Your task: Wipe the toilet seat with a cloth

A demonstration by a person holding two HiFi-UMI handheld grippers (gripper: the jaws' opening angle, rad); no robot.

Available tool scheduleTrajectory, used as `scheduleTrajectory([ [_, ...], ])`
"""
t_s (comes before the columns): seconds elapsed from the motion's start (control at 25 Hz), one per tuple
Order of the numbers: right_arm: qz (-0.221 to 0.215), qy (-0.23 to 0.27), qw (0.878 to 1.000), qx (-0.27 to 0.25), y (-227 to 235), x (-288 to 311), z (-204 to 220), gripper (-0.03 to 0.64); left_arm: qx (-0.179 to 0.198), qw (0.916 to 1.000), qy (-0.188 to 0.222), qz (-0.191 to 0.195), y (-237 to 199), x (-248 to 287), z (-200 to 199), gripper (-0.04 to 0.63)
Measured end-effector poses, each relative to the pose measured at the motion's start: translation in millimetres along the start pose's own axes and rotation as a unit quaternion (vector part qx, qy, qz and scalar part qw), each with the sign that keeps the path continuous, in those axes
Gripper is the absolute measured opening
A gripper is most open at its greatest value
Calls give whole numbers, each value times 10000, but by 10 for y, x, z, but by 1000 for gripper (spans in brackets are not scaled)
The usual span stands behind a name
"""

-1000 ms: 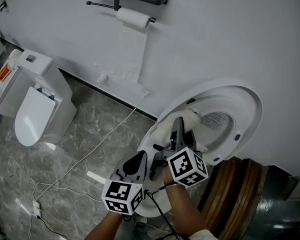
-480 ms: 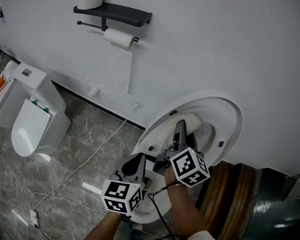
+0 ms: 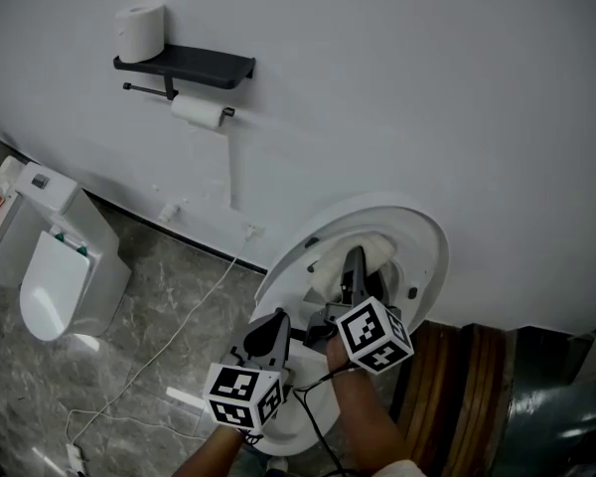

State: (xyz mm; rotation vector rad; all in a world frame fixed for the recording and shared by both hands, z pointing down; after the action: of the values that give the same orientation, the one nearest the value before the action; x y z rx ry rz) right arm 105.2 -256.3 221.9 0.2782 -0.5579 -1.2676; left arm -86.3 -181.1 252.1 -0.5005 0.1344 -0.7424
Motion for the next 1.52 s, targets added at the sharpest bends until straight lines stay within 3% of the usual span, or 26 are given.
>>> scheduleTrajectory([
  [0.64, 380, 296, 9983, 342, 505, -20, -407, 101, 15, 9985, -203, 503, 274, 358, -19, 0],
  [1.04, 345, 291, 9985, 318, 591, -56, -427, 101, 156, 9967, -344, 714, 402, 509, 1, 0],
  [1.24, 165, 432, 9982, 369, 617, -180, -542, 100, 2, 9927, -788, 916, 357, 564, -4, 0],
  [1.52, 31, 179, 9988, 445, 849, -635, -528, 100, 358, 9853, -1141, 1217, 423, 720, -136, 6],
])
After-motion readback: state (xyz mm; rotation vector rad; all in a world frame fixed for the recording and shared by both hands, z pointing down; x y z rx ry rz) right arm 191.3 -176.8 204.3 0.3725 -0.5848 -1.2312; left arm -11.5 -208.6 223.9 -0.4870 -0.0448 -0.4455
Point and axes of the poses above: the fingertips, and each gripper's own axes: x forward along the fingers, y to its right, z out of its underside, the point moved 9 cm from there along -x, backward along the fingers, and after that the axes turned 15 degrees about z, right-handed, at the moved point
